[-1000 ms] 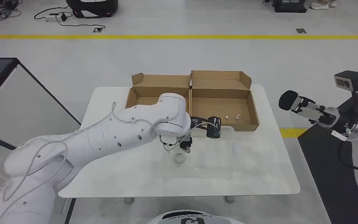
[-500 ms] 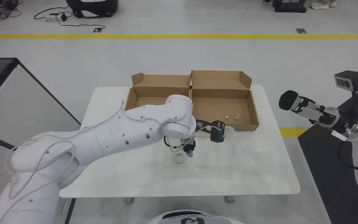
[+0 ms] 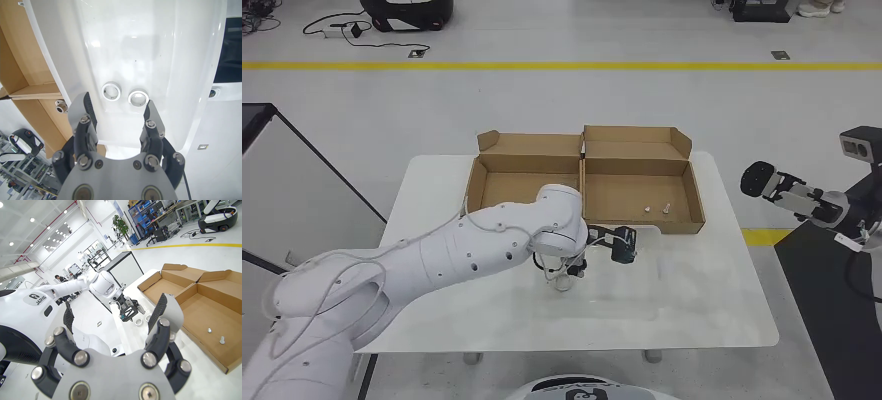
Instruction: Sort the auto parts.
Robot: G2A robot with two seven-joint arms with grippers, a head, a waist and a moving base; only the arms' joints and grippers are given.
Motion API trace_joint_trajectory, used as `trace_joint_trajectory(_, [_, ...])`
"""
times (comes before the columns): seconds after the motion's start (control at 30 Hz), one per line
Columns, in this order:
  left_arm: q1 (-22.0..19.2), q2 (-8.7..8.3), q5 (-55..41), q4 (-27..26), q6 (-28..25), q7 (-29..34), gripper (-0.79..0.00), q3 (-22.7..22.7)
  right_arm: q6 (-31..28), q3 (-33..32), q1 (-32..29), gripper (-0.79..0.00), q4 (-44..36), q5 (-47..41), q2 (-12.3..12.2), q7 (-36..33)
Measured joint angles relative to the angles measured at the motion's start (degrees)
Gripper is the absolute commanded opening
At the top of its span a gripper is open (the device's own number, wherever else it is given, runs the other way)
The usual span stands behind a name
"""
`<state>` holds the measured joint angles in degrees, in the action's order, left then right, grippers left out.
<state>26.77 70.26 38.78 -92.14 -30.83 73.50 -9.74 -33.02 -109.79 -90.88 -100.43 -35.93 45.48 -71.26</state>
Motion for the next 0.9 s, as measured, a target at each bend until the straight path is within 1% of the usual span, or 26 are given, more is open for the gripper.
trace_joint_trajectory(0.2, [1.8,-0.44,2.2,1.5,-0.8,-0.8,-0.363,0.0,0.0,0.0,0.0,0.000,0.0,0.0,0.0,0.0])
trace_joint_trajectory(0.33, [3.2,-0.61,4.1,2.6,-1.6,-1.5,-0.391,0.0,0.0,0.0,0.0,0.000,0.0,0.0,0.0,0.0])
trace_joint_trajectory(0.47, [4.4,-0.70,5.6,3.4,-2.3,-2.3,-0.382,0.0,0.0,0.0,0.0,0.000,0.0,0.0,0.0,0.0])
trace_joint_trajectory(0.53, [5.0,-0.81,6.4,3.8,-2.7,-2.7,-0.394,0.0,0.0,0.0,0.0,0.000,0.0,0.0,0.0,0.0])
trace_joint_trajectory(0.7, [5.9,-1.09,7.6,4.2,-3.5,-3.5,-0.394,0.0,0.0,0.0,0.0,0.000,0.0,0.0,0.0,0.0])
trace_joint_trajectory(0.8, [6.5,-1.21,8.0,4.3,-3.8,-3.8,-0.403,0.0,0.0,0.0,0.0,0.000,0.0,0.0,0.0,0.0])
trace_joint_trajectory(0.9, [6.9,-1.29,8.2,4.2,-3.9,-3.8,-0.431,0.0,0.0,0.0,0.0,0.000,0.0,0.0,0.0,0.0])
